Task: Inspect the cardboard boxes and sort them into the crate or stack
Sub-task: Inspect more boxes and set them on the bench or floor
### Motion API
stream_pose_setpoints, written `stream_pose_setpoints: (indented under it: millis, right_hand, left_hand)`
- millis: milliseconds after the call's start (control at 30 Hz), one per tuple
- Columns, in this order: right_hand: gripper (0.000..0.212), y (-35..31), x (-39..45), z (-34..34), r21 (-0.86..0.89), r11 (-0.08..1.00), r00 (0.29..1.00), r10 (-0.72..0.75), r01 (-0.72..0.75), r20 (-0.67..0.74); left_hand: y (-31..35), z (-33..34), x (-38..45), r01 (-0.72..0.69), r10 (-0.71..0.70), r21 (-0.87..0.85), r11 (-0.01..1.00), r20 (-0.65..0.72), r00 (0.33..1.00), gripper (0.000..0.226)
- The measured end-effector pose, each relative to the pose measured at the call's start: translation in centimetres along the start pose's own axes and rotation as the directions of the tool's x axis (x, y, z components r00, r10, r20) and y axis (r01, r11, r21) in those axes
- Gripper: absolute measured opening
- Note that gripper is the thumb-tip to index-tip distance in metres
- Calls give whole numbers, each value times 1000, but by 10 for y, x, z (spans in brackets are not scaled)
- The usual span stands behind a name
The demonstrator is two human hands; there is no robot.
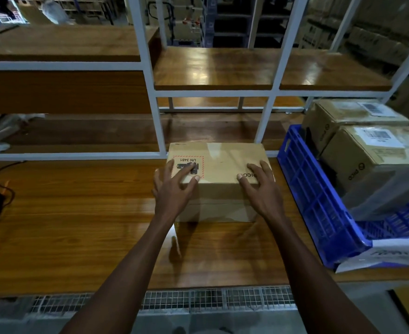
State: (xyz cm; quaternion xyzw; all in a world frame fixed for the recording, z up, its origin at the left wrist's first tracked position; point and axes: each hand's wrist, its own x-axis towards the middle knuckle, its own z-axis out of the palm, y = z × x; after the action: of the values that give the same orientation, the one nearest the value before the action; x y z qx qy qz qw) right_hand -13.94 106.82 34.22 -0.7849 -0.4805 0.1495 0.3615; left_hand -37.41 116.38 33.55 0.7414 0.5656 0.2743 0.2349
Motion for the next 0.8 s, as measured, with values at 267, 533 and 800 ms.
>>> stream_pose_setpoints:
  millis: [267, 533, 800]
  right_hand:
    - [54, -8, 12, -2, 45, 999, 1000, 18, -19, 24]
    - [47, -5, 13, -8, 394, 914, 995, 101, -99, 14]
    - [55, 32, -15, 2, 729, 556, 916, 257, -400, 307]
  left_hand:
    - [19, -19, -1, 52, -70, -301, 952, -49, 996, 45]
    - [37, -57, -1, -168, 28, -446, 879, -304, 952, 38]
    - [51, -76, 27, -234, 213, -413, 880, -97, 972, 34]
